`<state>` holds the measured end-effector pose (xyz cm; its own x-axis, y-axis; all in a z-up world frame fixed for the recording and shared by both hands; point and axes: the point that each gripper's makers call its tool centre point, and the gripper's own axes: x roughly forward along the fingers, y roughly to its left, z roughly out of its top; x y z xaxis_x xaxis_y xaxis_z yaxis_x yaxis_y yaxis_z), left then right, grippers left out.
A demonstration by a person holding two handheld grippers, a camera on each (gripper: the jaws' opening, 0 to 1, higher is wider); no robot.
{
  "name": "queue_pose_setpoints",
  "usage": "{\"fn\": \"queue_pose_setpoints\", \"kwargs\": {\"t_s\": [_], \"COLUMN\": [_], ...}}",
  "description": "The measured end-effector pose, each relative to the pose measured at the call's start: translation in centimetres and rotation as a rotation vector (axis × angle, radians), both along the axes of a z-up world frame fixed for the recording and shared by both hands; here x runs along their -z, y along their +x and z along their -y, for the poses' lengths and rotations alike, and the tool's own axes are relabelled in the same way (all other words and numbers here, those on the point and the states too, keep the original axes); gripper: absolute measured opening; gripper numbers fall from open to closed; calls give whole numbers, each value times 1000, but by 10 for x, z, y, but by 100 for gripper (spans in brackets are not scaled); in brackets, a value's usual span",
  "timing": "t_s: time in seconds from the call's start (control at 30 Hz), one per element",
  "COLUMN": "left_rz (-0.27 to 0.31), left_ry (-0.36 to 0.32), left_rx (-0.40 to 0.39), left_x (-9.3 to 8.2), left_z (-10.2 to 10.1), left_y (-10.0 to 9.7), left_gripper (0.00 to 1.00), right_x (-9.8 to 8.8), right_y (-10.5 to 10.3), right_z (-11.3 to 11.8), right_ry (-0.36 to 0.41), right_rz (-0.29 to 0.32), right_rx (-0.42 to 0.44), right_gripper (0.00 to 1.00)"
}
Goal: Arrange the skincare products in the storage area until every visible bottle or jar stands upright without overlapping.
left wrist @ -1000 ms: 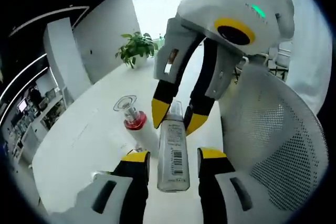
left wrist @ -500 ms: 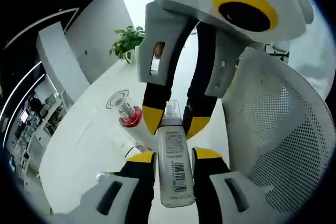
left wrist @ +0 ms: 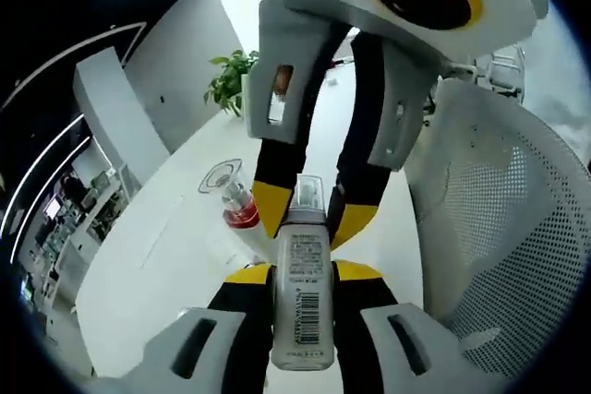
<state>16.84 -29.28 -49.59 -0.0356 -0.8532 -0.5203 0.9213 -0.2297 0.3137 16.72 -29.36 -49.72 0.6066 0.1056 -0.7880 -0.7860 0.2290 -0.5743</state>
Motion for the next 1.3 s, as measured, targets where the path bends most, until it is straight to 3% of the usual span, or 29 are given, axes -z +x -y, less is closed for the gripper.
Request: {"fn": "queue_pose_setpoints", "kwargs": {"t_s": [0.07,0.33,0.53,0.7,0.83,0.9,1.03,1.07,1.13,1.2,1.23,1.27,1.3], "left_rz": [-11,-171,-273,-330,-372,-457,-570,-584,-598,-611,-619,-632,-649], "left_ry": [-9,-65,-102,-117,-119,-149,-212,-220,-230,-241,-243,-248,-259], "left_rx": [2,-8,-12,-13,-29,-51,-87,-88,-93,-84,-83,-84,-77], "left_x": [1,-5,-12,-14,-12,-18,-30,-32,-32,-34,-35,-36,-39], "left_z": [1,3,5,3,1,1,-1,-1,-3,-2,-2,-1,-1], "left_y": [-2,-9,-14,-16,-13,-12,-5,-5,0,-3,-4,-5,-6], "left_gripper": [21,20,20,20,20,20,20,20,20,20,20,20,20], "right_x": [0,-4,-2,-7,-10,-9,-19,-20,-24,-24,-27,-27,-32], "right_y": [-1,-1,-6,-7,-11,-15,-16,-16,-19,-21,-21,-21,-19], "right_z": [0,2,11,20,37,43,57,59,66,65,62,61,61], "right_ry": [3,56,32,112,125,207,541,573,727,843,939,963,1102], "right_rz": [18,79,107,141,156,148,153,157,148,135,128,125,121], "right_rx": [-23,-46,-49,27,103,166,363,382,478,523,547,552,570], "right_gripper": [12,16,23,23,17,17,15,14,13,13,13,13,13]}}
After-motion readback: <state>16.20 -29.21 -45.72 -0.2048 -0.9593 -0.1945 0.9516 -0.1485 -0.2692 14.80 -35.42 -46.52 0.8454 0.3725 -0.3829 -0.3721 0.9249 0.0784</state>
